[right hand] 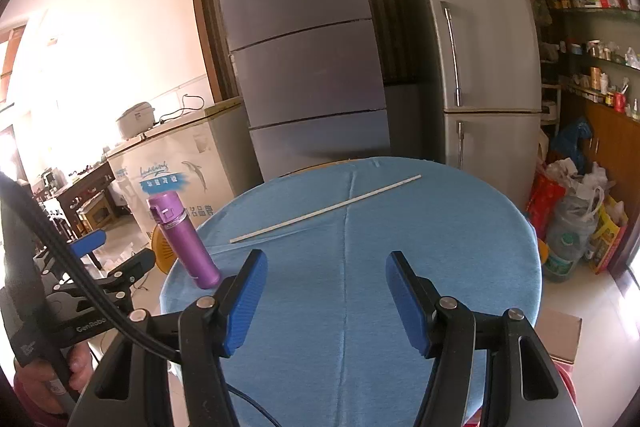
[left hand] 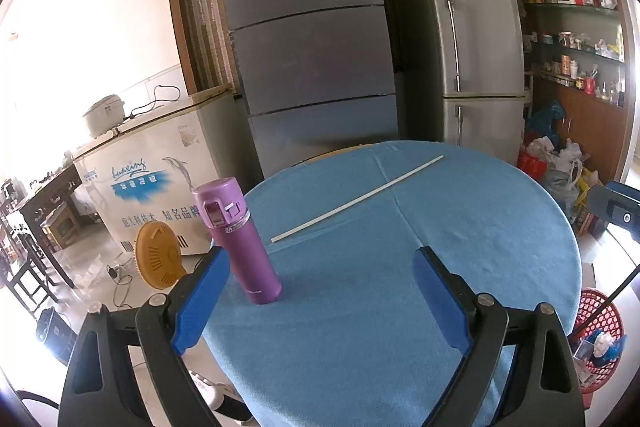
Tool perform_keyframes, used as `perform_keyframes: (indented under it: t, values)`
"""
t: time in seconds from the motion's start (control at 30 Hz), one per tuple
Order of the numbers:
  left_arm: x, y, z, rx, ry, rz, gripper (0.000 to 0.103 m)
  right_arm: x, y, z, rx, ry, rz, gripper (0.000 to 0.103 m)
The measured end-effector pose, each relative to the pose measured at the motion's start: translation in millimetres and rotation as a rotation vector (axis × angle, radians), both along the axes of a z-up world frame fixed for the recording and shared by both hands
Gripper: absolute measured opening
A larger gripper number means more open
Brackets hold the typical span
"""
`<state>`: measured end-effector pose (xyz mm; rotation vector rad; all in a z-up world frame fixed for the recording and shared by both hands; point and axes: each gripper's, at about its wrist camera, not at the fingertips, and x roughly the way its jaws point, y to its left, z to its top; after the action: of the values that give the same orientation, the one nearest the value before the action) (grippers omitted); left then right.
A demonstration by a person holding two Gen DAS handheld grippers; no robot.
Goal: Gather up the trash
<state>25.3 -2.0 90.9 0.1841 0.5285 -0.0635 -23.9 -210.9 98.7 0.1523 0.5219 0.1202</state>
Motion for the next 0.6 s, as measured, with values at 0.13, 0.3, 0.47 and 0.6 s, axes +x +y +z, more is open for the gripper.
perform_keyframes:
  t: [0.13, 0.3, 0.47, 0.6]
  values:
    - [-2.1, 0.8, 0.5, 0.000, -0.001, -0.002, 0.093, 0.8, 1.1, -0.4, 0.003, -0.001, 0.002, 0.066]
    - [-2.8, -0.3, 0.7, -0.003, 0.004, -0.005, 0.093, 0.9, 1.1, -0.4, 0.003, -0.001, 0.002, 0.066]
    - [-4.0, -0.1, 1.4, -0.005, 0.005, -0.007, 0.093, 0.1, 1.1, -0.5, 0.004, -0.003, 0.004, 0.066]
    - [-5.5, -0.4, 1.3, -0.006, 0.001, -0.008, 0.093, 0.3, 3.9, 0.1, 0.003, -0.008, 0.007, 0.065]
